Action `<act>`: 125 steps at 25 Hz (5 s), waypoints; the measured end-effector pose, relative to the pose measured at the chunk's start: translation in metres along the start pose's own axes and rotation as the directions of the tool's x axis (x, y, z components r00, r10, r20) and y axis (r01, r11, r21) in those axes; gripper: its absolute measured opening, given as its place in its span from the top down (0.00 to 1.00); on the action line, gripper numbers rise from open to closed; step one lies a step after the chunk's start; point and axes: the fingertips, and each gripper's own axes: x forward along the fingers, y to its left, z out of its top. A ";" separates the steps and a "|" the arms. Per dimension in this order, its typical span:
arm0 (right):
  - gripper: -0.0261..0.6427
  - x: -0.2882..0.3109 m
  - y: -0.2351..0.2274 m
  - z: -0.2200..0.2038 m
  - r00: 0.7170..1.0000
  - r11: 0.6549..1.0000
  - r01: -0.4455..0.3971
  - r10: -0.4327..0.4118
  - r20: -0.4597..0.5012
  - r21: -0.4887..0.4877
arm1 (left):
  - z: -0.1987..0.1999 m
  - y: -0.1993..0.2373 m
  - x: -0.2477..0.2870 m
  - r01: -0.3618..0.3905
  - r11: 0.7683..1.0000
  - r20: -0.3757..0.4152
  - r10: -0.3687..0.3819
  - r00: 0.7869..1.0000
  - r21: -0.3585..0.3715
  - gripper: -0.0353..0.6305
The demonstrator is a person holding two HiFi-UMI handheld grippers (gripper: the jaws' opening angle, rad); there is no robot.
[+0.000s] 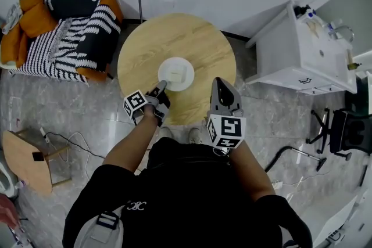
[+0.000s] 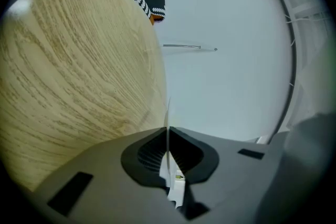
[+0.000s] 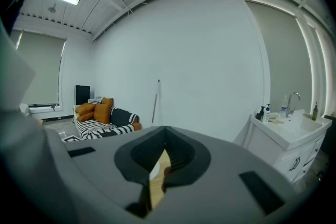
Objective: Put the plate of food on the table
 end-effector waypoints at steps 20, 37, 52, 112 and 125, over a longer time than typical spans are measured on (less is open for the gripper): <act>0.95 -0.016 -0.016 -0.010 0.995 0.995 0.099 -0.099 -0.007 -0.016 | 0.002 0.022 0.010 -0.083 0.997 -0.019 0.083 0.996 0.006 0.92; 0.95 -0.020 -0.016 -0.021 0.993 0.993 0.115 -0.117 -0.035 -0.036 | 0.004 0.033 0.014 -0.151 0.988 -0.020 0.151 0.988 0.030 0.92; 0.95 -0.016 -0.028 -0.029 0.989 0.991 0.130 -0.130 -0.067 -0.002 | 0.008 0.047 0.019 -0.186 0.982 -0.010 0.186 0.982 0.004 0.92; 0.95 0.016 0.016 -0.036 0.992 0.993 -0.113 0.114 -0.061 0.019 | 0.017 -0.062 -0.044 -0.449 0.374 0.316 0.367 0.875 0.811 0.94; 0.95 0.025 0.028 -0.007 0.985 0.983 -0.163 0.156 0.076 0.089 | 0.004 -0.135 -0.057 -0.374 0.280 0.324 0.210 0.922 0.884 0.94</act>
